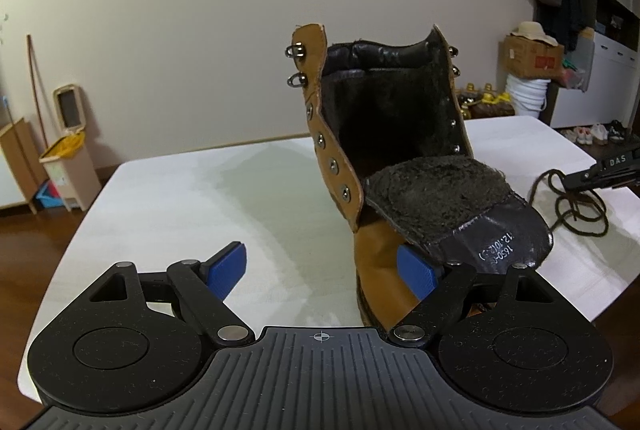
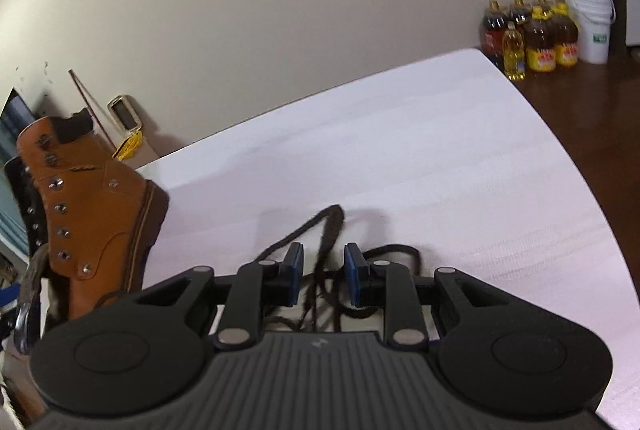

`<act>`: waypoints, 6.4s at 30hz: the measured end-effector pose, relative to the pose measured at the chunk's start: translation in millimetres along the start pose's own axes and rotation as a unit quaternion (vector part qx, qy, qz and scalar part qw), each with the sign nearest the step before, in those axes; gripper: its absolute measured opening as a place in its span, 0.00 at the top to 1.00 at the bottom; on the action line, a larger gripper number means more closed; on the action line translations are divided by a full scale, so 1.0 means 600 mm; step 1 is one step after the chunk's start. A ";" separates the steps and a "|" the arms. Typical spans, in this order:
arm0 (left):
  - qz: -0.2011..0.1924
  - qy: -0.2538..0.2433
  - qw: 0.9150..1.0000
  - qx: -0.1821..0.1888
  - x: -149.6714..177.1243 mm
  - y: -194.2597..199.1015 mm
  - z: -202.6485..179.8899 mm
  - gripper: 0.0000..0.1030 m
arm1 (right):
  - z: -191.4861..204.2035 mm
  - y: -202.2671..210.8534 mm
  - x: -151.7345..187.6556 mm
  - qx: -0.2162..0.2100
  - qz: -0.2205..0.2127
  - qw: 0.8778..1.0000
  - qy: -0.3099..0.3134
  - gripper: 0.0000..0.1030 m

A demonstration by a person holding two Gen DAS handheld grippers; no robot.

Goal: Lace up shoes with both hands

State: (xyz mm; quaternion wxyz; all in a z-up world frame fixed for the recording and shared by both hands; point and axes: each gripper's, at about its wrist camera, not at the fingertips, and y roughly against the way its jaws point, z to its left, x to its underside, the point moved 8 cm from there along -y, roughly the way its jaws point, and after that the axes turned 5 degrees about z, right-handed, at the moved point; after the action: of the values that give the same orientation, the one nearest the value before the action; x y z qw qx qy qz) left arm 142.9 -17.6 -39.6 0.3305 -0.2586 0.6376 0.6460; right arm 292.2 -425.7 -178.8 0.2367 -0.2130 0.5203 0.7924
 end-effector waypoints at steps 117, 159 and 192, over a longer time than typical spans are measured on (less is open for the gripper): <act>0.174 -0.365 0.832 0.380 0.056 0.108 -0.101 0.98 | 0.280 0.065 0.140 -0.089 0.128 0.987 0.029 0.74; 0.114 -0.377 0.846 0.359 -0.132 0.097 0.027 0.98 | 0.440 0.135 0.170 -0.189 0.039 0.872 -0.449 0.70; 0.202 -0.409 0.836 0.304 -0.101 0.017 0.007 0.97 | 0.391 0.039 0.178 -0.170 -0.002 0.848 -0.502 0.97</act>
State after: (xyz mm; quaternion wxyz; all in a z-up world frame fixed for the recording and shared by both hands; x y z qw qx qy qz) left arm 174.8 -19.1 13.0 0.4851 0.2771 0.6469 0.5191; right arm 171.4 -200.2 -137.8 0.4275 0.1755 0.1876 0.8667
